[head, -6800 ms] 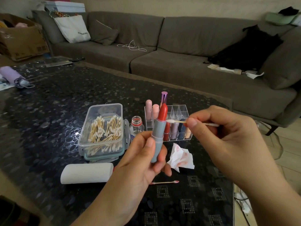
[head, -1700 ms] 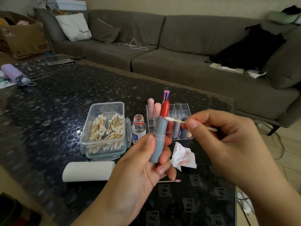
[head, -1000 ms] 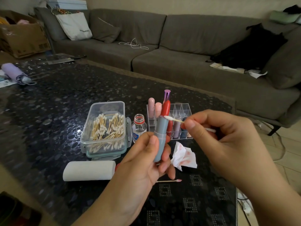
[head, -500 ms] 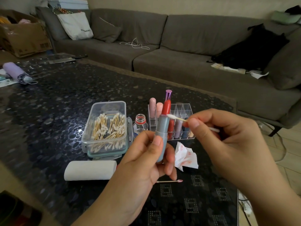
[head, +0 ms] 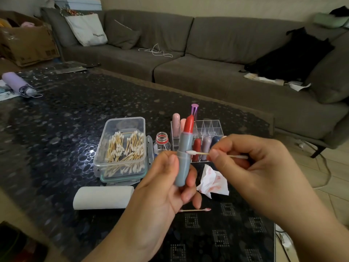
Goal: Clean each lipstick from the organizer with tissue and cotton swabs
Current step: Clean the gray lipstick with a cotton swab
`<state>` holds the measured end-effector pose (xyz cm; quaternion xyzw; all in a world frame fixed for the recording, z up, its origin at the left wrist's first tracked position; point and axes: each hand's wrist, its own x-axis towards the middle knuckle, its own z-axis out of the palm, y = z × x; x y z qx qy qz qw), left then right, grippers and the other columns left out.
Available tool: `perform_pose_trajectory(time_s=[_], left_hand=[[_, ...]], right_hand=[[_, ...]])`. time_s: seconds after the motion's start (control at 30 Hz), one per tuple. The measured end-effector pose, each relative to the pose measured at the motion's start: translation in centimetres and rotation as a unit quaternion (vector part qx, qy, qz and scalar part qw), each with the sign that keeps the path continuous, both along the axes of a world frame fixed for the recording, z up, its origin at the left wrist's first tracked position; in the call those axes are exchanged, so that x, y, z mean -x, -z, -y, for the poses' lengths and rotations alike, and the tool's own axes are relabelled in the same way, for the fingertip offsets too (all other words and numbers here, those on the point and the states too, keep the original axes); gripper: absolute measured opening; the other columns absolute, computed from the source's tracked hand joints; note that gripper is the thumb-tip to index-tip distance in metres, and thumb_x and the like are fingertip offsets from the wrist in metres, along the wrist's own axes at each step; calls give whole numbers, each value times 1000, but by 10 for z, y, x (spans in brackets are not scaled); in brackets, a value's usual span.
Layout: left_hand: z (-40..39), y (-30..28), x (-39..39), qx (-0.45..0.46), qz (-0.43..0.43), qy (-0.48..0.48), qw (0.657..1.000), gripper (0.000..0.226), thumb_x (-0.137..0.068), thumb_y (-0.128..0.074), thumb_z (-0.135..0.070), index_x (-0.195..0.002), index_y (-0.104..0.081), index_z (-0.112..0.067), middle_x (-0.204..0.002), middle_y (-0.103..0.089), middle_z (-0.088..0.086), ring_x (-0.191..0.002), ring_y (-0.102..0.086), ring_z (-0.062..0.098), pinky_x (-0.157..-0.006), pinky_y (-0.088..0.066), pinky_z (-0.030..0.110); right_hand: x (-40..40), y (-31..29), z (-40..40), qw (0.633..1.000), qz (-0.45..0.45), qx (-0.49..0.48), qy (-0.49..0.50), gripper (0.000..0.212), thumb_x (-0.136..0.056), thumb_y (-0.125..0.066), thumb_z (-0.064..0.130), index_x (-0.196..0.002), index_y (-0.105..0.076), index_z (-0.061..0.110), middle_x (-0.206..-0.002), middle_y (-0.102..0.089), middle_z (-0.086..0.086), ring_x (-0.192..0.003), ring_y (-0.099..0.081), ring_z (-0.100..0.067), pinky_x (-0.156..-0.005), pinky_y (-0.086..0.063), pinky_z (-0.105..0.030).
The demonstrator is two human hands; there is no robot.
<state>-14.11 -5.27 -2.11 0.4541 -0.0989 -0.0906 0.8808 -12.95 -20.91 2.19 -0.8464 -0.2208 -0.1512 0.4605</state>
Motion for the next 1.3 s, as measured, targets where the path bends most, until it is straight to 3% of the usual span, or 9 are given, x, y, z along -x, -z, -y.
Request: perform_pose_trajectory(time_s=[0.13, 0.27, 0.53, 0.73, 0.9, 1.3], left_hand=[[0, 0, -1, 10, -2, 9, 1000, 23, -82, -48, -28, -82, -69, -18, -66, -51, 7, -52, -42, 14, -53, -46, 28], [-1, 1, -1, 6, -3, 9, 1000, 22, -81, -50, -27, -82, -69, -17, -66, -51, 7, -51, -42, 14, -53, -46, 28], [0, 1, 1, -23, 9, 2, 1000, 19, -81, -51, -30, -83, -68, -20, -66, -51, 4, -53, -42, 12, -56, -46, 26], [0, 4, 0, -83, 24, -35, 996, 21, -81, -50, -36, -85, -66, -24, -68, -52, 0, -55, -45, 12, -62, -44, 29], [0, 4, 0, -93, 34, -45, 994, 20, -82, -50, -37, -83, -65, -24, -69, -52, 0, -55, -47, 13, -64, -43, 32], [0, 6, -1, -107, 48, -46, 992, 18, -81, -49, -39, -80, -65, -29, -68, -53, -2, -54, -47, 9, -63, -44, 29]], right_hand=[[0, -1, 1, 998, 1, -64, 4, 21, -84, -67, 32, -67, -67, 20, -41, -40, 9, -36, -33, -2, -41, -25, -5], [0, -3, 1, 998, 27, -54, 22, 14, -83, -59, 30, -73, -68, 25, -53, -49, -9, -42, -37, -3, -42, -28, -6], [-1, 0, 1, 998, 46, -28, 24, 12, -83, -61, 30, -74, -67, 27, -56, -55, -5, -45, -44, -15, -42, -31, -9], [0, 2, -3, 999, 31, 18, -6, 15, -82, -61, 26, -68, -67, 26, -49, -52, 13, -41, -43, -1, -44, -30, -5], [2, -1, -1, 999, 22, -37, 7, 16, -82, -61, 29, -69, -67, 23, -48, -50, 0, -40, -37, -1, -42, -27, -6], [0, 0, -1, 998, 57, -28, 22, 12, -84, -60, 28, -74, -66, 28, -55, -52, -1, -42, -40, -1, -43, -29, -4]])
